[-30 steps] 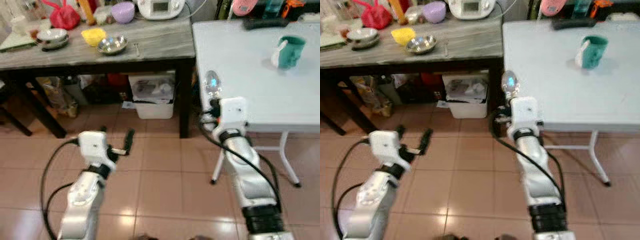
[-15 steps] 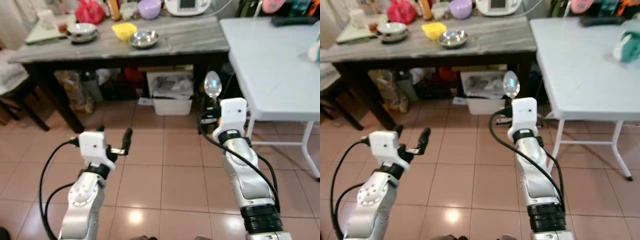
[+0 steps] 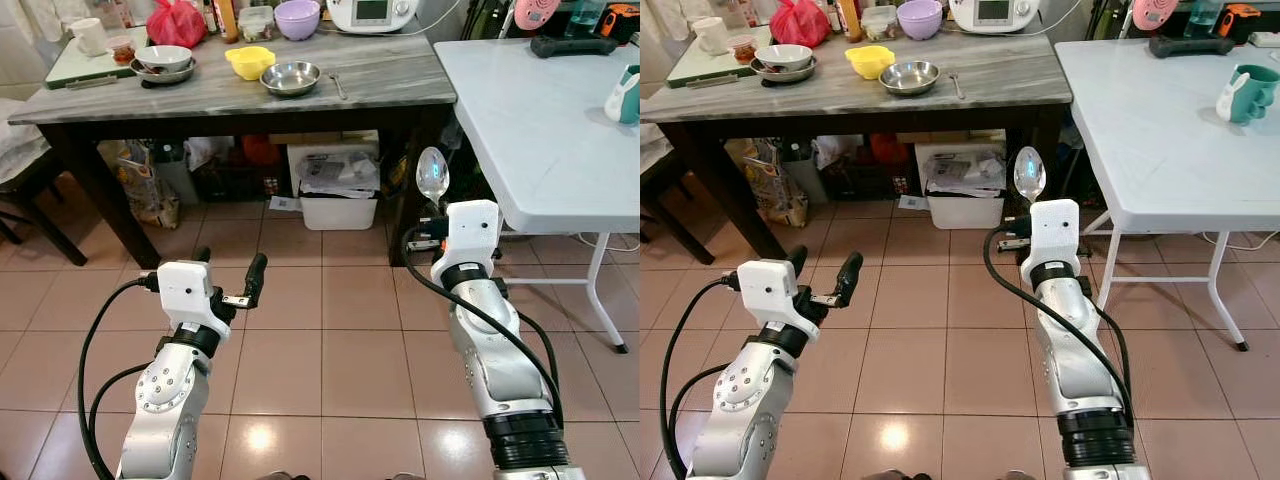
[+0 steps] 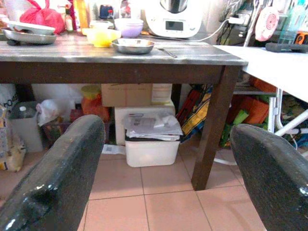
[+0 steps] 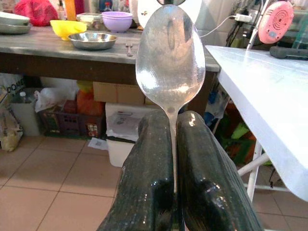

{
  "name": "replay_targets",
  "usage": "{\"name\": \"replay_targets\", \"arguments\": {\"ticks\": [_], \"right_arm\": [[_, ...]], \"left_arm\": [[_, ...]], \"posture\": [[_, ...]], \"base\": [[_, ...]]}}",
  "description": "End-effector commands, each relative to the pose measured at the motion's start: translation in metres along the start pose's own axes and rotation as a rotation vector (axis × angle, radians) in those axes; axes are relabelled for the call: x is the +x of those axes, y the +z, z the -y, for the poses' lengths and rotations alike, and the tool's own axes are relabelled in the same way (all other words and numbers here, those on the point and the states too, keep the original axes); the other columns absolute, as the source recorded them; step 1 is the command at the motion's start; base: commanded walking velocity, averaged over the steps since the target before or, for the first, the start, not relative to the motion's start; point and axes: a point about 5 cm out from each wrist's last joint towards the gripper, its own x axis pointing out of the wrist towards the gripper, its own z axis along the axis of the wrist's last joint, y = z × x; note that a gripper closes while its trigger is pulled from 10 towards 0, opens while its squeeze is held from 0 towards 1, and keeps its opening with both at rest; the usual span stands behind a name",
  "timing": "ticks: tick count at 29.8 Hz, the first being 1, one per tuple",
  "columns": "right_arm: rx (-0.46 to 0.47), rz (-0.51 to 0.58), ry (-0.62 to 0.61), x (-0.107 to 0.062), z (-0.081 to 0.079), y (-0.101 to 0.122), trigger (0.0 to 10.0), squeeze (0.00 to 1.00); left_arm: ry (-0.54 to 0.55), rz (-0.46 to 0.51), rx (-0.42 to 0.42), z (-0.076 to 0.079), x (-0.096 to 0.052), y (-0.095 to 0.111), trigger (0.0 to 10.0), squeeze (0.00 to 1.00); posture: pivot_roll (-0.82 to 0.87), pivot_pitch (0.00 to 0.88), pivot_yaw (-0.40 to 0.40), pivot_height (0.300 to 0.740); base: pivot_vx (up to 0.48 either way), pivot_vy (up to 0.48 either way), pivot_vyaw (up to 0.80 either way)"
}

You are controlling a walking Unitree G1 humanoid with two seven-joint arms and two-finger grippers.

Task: Setting the table

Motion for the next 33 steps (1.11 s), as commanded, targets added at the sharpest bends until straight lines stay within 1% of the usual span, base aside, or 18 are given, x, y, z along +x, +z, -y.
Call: {"name": "replay_targets", "arguments": {"ticks": [1,7,33], "right_arm": [[0.003,0.019,0.004,0.0024,-0.0011,0.0050,10.0,0.00],[0.006,0.018,0.013,0.0023,-0.0040,0.0046,10.0,0.00],[-0.002,0.017,0.016,0.0040,-0.0034,0.0036,10.0,0.00]], "left_arm": [[-0.003,0.016,0.012,-0.0020,0.0016,0.0037,10.0,0.00],[0.003,0.018,0.009,-0.0027,0.0008,0.0038,10.0,0.00],[-0.013,0.010,0.005,0.0016,0.0023,0.0009,10.0,0.00]], "posture": [[-0.11,0.099,0.070,0.740],[-0.11,0.099,0.070,0.740],[-0.11,0.088,0.068,0.740]], "base": [[0.394,0.000,0.00],[0.424,0.000,0.00],[0.429,0.000,0.00]]}}
